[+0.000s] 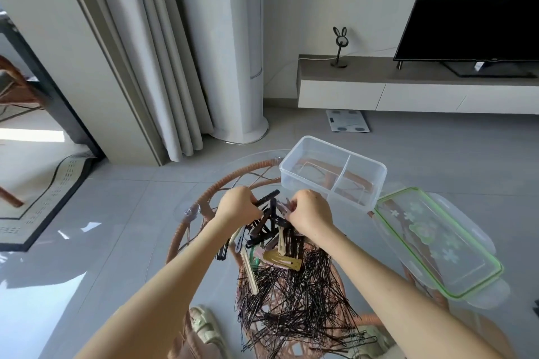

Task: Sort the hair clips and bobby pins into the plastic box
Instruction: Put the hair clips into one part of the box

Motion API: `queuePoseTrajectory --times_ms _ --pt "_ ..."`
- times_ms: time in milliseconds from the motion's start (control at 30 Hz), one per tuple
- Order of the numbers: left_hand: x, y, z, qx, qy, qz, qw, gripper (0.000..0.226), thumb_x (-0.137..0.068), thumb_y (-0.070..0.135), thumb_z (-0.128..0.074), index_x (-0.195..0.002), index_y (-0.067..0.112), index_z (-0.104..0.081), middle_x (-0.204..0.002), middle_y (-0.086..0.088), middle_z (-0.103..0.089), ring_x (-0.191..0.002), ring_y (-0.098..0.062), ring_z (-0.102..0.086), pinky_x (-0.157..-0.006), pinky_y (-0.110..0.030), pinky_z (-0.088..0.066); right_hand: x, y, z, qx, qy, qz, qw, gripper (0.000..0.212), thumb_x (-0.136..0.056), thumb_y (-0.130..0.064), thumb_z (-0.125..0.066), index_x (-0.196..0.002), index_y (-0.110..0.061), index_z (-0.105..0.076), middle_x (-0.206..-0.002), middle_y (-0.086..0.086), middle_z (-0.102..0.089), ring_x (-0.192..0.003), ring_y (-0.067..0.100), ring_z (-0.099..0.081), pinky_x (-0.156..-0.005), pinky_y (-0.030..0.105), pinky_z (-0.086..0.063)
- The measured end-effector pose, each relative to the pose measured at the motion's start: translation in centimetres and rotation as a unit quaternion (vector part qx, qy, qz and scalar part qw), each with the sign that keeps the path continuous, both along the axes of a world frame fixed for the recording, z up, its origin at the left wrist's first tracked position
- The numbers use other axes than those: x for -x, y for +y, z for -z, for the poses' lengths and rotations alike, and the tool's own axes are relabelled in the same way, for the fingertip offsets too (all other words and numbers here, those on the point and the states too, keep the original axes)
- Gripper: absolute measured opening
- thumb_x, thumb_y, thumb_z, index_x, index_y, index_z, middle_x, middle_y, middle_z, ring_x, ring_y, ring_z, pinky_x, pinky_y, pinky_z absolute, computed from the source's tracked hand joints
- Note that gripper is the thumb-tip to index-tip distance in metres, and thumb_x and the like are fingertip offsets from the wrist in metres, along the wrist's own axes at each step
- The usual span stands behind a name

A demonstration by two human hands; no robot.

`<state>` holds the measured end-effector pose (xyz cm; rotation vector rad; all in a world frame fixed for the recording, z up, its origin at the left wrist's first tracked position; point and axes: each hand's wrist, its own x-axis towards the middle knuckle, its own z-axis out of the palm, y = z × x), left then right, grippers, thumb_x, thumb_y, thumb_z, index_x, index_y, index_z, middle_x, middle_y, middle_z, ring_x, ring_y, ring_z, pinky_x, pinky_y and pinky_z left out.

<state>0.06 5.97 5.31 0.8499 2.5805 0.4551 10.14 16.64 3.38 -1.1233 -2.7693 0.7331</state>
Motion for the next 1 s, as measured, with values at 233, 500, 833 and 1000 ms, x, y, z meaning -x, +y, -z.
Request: queuePoseTrajectory --times_ms 233,500,833,1000 --pt "0.5 -2.3 -3.1 -0.087 0.056 -0.044 0.994 0.015 -0.082 0.016 -0.063 -0.084 0.005 -0.074 -0.065 -0.01 -0.065 -0.054 -0.022 -0.051 -0.048 -0.023 -0.039 -2.9 0.0 -3.6 0.066 0.096 -0.033 0.993 0.027 -0.086 -0.02 -0.063 -0.062 -0.01 -0.055 -0.064 0.0 -0.057 -0.055 0.014 -0.052 -0.057 0.027 -0.046" --pt "0.6 3.1 -8.9 -0.236 0.081 -0.045 0.967 0.018 -0.082 0.011 -0.059 -0.07 0.0 -0.067 -0.054 -0.007 -0.051 -0.046 -0.016 -0.037 -0.046 -0.025 -0.028 -1.2 8.5 -7.0 0.156 0.331 0.219 0.904 0.021 -0.074 -0.014 -0.07 -0.061 0.002 -0.064 -0.064 0.021 -0.069 -0.05 0.027 -0.063 -0.052 0.032 -0.049" --pt "0.7 14.4 -4.4 -0.079 0.026 0.037 0.996 0.019 -0.085 0.016 -0.059 -0.086 -0.001 -0.069 -0.078 -0.012 -0.065 -0.08 -0.03 -0.062 -0.059 -0.03 -0.045 3.0 11.9 -2.6 0.233 0.144 0.212 0.938 0.016 -0.07 -0.006 -0.071 -0.076 0.007 -0.064 -0.067 0.018 -0.071 -0.064 0.031 -0.071 -0.071 0.044 -0.06" --pt "0.5 13.5 -5.2 -0.028 0.019 0.153 0.988 0.041 -0.086 0.026 -0.061 -0.124 0.01 -0.06 -0.13 -0.007 -0.06 -0.118 -0.024 -0.056 -0.097 -0.03 -0.043 -0.5 10.8 -4.9 0.134 0.16 0.132 0.969 0.016 -0.076 -0.001 -0.058 -0.089 -0.007 -0.065 -0.086 0.01 -0.066 -0.074 0.036 -0.07 -0.072 0.048 -0.058"
